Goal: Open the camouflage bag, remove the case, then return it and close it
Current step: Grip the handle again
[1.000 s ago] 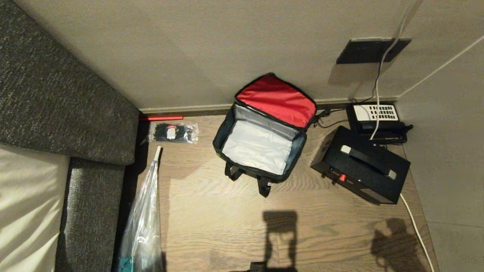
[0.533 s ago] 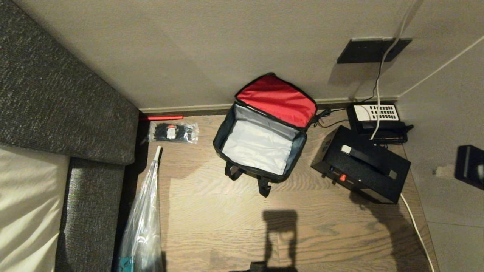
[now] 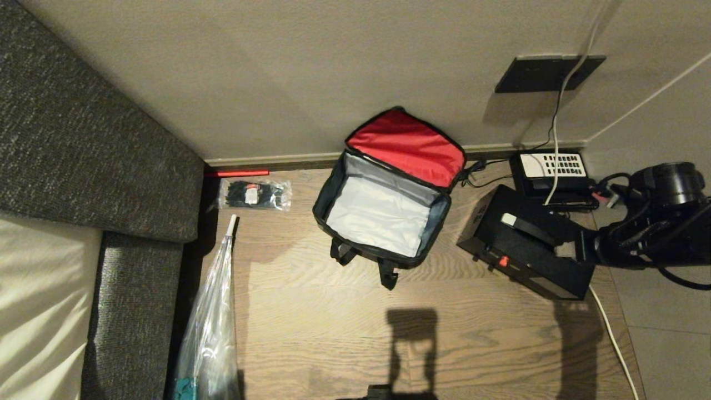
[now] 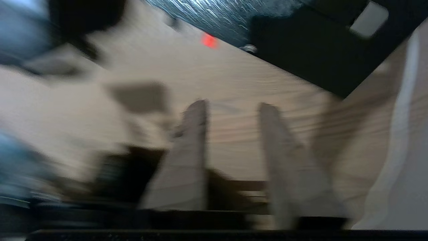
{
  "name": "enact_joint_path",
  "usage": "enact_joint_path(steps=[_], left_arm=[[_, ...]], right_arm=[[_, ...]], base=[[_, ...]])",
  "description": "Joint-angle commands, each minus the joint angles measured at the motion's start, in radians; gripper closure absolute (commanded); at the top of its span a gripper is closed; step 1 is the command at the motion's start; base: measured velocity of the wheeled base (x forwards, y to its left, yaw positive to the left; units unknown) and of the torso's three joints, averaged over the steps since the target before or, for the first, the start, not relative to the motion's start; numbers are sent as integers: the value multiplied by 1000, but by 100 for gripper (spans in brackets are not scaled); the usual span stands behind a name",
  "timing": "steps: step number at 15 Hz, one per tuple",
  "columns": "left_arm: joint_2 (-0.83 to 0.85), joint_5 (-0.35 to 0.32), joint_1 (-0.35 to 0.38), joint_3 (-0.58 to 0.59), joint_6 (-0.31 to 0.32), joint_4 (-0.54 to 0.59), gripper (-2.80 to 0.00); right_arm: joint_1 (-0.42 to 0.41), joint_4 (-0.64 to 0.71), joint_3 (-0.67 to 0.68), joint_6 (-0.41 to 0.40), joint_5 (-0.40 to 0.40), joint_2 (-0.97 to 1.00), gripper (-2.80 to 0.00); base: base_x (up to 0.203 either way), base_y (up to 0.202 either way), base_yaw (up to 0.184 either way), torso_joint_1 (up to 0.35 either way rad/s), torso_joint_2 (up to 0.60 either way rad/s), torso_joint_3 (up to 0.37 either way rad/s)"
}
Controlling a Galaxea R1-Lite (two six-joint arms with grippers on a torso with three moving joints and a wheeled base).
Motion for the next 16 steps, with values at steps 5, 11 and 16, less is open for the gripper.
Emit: enact_joint_path(steps=[5,11,16], left_arm=[[-2,0,0,0,0,0,0],[-2,0,0,0,0,0,0],[-3,0,0,0,0,0,0]], right_arm=[[34,-418,101,-318,-182,122,-280],[105,-739,296,-757,-622,143,-280],[183,-907,297,-770,-778,274,-280]], base=[[0,0,0,0,0,0],[0,0,0,0,0,0],[0,0,0,0,0,0]])
